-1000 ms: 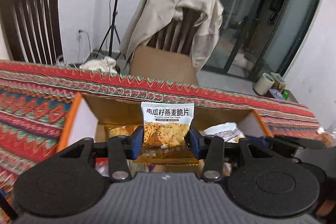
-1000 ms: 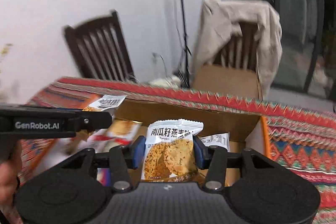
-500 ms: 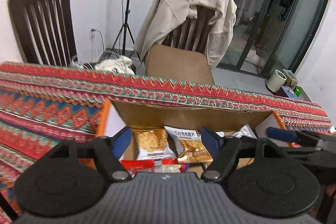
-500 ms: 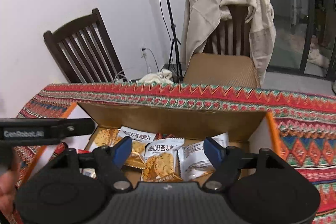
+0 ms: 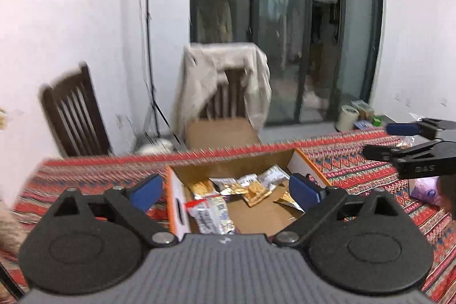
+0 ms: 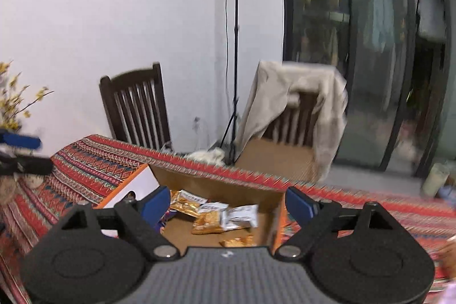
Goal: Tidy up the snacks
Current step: 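Withdraw both tools and grasp a pink packet with the left tool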
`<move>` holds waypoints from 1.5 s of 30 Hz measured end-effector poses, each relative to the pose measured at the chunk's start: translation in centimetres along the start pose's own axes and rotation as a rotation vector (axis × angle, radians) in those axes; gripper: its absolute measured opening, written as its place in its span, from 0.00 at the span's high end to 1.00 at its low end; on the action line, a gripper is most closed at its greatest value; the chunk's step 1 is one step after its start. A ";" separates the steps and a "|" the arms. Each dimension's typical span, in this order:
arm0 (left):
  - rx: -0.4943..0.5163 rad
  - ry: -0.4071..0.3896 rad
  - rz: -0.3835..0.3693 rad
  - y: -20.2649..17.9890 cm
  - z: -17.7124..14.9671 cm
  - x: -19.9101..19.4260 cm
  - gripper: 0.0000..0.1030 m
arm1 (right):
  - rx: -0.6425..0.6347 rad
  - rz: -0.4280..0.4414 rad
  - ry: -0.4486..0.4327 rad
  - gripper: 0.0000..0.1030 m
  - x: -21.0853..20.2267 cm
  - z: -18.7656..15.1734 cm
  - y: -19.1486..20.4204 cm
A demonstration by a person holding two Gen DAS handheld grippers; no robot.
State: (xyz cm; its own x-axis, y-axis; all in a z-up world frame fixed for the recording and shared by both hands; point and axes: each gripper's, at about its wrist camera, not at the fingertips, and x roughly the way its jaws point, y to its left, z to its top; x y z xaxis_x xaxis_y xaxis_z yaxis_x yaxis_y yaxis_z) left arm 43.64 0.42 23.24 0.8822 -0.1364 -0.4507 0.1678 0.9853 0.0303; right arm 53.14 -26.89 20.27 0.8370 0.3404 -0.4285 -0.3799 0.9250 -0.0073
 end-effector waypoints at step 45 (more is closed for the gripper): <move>-0.098 0.223 0.157 -8.8 -28.6 -9.2 0.02 | 0.215 -0.091 0.085 0.00 -23.1 -30.4 5.9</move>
State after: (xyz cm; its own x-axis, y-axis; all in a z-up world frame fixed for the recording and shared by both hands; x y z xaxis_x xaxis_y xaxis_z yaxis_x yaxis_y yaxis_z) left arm 21.44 -4.03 1.64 0.7738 0.0334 -0.6326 -0.0154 0.9993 0.0339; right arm 19.60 -34.42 2.60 0.8242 0.2472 -0.5094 -0.2044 0.9689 0.1396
